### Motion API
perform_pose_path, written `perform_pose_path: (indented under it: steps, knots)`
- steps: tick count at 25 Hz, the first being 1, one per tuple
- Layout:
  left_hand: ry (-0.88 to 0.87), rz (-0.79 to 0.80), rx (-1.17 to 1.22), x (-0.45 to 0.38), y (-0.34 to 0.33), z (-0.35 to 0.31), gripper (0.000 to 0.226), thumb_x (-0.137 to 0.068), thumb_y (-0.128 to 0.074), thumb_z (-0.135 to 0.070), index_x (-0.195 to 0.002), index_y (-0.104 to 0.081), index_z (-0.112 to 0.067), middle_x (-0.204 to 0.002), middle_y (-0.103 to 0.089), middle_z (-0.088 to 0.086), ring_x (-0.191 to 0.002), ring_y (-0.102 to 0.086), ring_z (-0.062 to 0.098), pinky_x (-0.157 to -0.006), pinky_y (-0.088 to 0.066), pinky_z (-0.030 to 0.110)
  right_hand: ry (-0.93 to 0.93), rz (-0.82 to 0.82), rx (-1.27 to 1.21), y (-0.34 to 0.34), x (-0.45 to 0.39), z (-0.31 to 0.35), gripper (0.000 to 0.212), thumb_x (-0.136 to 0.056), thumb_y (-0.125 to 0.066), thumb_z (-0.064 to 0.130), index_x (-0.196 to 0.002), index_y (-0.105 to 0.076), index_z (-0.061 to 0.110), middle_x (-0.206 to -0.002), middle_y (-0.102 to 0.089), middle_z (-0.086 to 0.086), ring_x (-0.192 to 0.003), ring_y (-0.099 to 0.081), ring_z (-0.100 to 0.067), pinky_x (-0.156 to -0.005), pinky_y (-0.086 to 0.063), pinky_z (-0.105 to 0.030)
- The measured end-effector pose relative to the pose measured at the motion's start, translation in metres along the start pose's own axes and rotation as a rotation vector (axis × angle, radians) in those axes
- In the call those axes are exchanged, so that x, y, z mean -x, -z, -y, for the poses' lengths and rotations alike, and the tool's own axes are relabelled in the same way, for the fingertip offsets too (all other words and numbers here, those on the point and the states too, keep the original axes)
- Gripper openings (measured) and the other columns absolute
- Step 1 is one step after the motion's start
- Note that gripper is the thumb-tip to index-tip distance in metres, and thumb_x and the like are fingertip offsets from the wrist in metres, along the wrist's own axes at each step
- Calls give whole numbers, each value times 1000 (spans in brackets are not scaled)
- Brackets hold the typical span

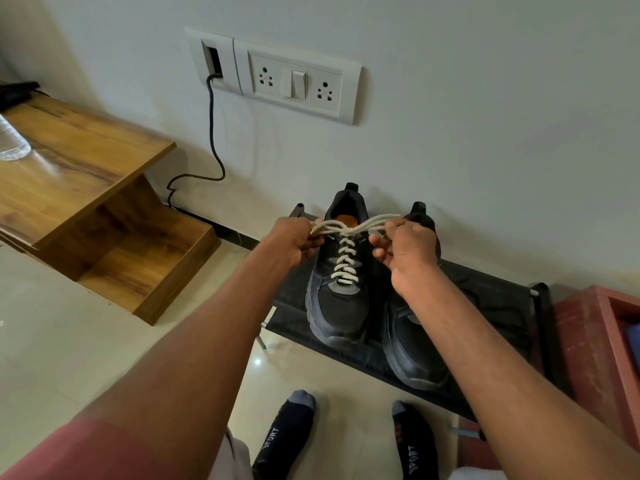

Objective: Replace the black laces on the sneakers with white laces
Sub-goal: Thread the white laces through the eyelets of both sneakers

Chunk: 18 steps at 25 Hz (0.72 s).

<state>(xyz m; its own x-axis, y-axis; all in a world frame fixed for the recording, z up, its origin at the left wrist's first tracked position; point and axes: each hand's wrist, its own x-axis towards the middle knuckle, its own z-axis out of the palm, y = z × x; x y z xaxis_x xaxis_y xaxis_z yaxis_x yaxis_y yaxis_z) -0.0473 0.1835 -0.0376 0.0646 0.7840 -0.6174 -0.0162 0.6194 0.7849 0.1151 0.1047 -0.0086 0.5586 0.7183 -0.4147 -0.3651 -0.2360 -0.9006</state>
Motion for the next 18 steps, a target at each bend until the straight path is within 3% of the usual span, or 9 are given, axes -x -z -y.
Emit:
perform_pose_path:
  steps: [3, 5, 7, 8, 10, 12, 14, 18]
  knots:
    - [-201, 88, -183, 0, 9, -5, 9, -100, -64, -7, -94, -68, -13, -81, -68, 9, -66, -56, 15, -56, -37, 28, -70, 142, 0, 4, -4, 7, 15, -101, -50, -2, -105, -60, 8, -80, -62, -7, -52, -57, -10, -44, -40, -23]
    - [-351, 148, -453, 1, 18, -8, 7, -95, -74, -13, -89, -74, -10, -81, -69, 10, -66, -53, 14, -55, -38, 27, -103, 236, 35, 8, -5, 11, 13, -100, -52, 2, -97, -61, 10, -75, -58, -4, -52, -51, -10, -43, -36, -23]
    - [-474, 98, -655, 2, 19, -8, 12, -89, -82, -21, -84, -77, -11, -73, -70, 3, -57, -51, 8, -49, -39, 20, -82, 362, 120, 11, -4, 14, 5, -100, -60, 10, -97, -61, 14, -70, -54, 0, -51, -46, -9, -42, -32, -22]
    - [-481, 55, -649, 2, 17, -7, 14, -89, -82, -22, -84, -77, -10, -71, -71, 1, -54, -51, 6, -46, -39, 18, -101, 407, 137, 13, -4, 15, 6, -99, -62, 12, -97, -59, 16, -67, -52, 2, -50, -44, -8, -42, -30, -21]
    - [-333, -5, -407, 2, 15, -5, 15, -95, -75, -18, -91, -75, -4, -78, -73, 7, -57, -57, 9, -42, -40, 19, -258, 416, 12, 16, -6, 18, 15, -99, -56, 6, -88, -53, 16, -62, -46, 3, -47, -38, -7, -40, -26, -20]
    - [-100, -47, -131, -2, 11, 0, 11, -99, -69, -16, -95, -73, -6, -84, -72, 8, -63, -66, 12, -47, -44, 23, -411, 338, -273, 22, -13, 21, 22, -99, -47, 1, -81, -44, 14, -61, -41, 2, -45, -34, -7, -39, -25, -20]
    - [43, -68, 25, -8, 6, 5, 13, -101, -66, -16, -91, -67, -9, -84, -69, 7, -68, -67, 15, -52, -47, 27, -414, 250, -414, 25, -18, 22, 24, -99, -43, 0, -79, -42, 14, -62, -39, 1, -43, -33, -7, -39, -26, -21]
    - [104, -146, 318, -16, 1, 5, 21, -103, -55, 1, -83, -59, -4, -78, -59, 9, -68, -62, 20, -50, -56, 31, -373, 99, -465, 13, -18, 13, 28, -98, -39, -4, -77, -41, 14, -56, -34, 1, -37, -28, -9, -38, -25, -21]
